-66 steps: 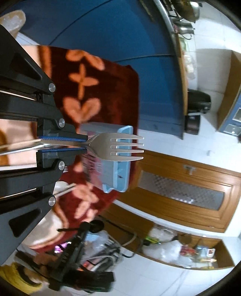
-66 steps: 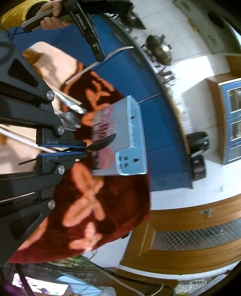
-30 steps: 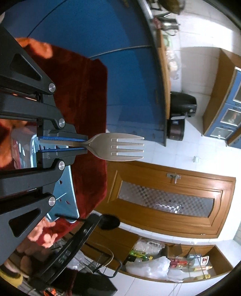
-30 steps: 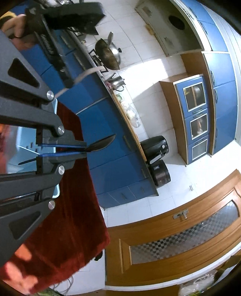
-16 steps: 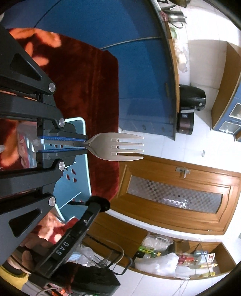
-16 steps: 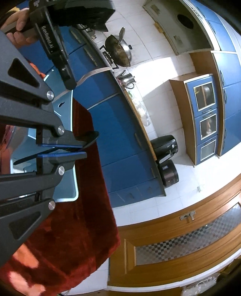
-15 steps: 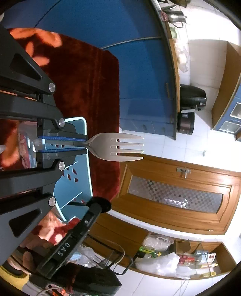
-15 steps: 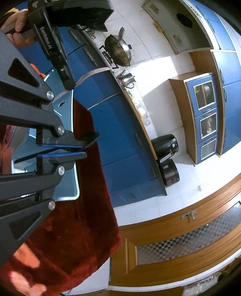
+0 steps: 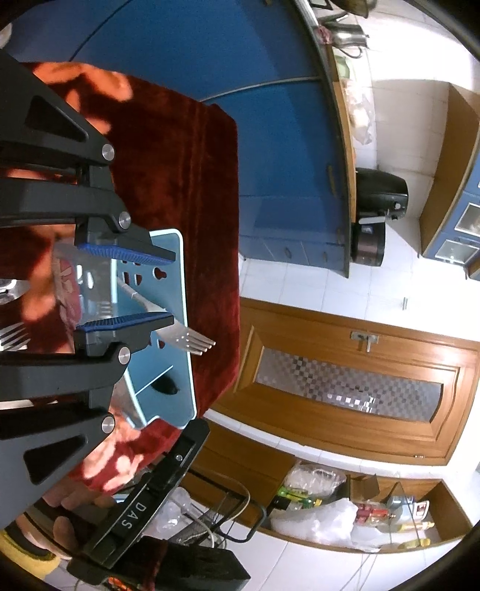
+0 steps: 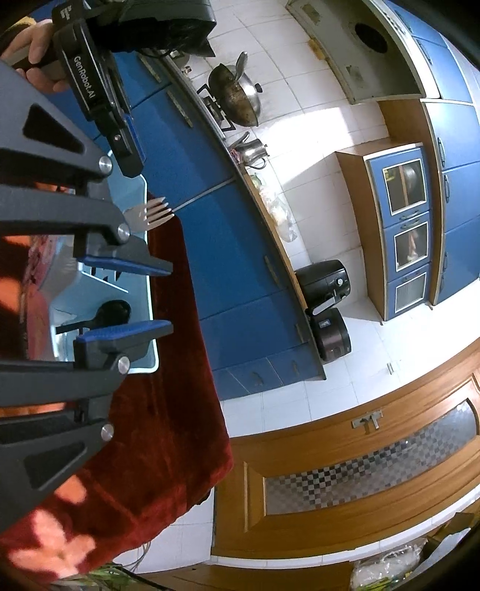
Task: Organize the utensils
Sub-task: 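Move the left tool back and grasp the wooden chopstick while the right tool approaches a white chopstick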
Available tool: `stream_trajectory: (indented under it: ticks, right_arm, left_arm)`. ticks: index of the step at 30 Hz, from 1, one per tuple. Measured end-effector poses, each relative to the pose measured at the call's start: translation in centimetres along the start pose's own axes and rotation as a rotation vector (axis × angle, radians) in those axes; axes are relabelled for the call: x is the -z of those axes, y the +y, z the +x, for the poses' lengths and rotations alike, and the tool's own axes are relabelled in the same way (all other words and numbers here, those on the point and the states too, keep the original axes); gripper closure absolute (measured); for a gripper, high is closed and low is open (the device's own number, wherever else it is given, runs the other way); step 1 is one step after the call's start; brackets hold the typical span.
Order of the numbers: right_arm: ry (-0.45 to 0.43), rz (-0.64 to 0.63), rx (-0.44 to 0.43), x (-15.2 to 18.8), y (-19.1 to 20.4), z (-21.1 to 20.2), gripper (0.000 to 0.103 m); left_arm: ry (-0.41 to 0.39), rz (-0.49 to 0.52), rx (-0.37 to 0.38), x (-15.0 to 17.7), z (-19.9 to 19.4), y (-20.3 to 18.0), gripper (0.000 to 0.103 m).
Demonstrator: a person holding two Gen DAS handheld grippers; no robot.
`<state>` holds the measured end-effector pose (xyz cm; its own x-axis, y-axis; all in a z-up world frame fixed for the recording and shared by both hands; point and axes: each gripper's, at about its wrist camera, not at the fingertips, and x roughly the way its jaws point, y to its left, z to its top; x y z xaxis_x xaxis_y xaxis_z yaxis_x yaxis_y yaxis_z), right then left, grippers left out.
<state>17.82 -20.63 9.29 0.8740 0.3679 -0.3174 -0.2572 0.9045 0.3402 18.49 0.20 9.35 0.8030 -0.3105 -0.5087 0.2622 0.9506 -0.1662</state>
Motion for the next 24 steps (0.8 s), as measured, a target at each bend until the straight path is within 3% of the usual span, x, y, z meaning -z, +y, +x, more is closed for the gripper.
stream_trajectory:
  ticks: [24]
  right_arm:
    - [0.134, 0.022, 0.077, 3.0, 2.1, -9.4, 0.075]
  left_arm:
    - [0.092, -0.008, -0.008, 4.3, -7.4, -0.8, 0.077]
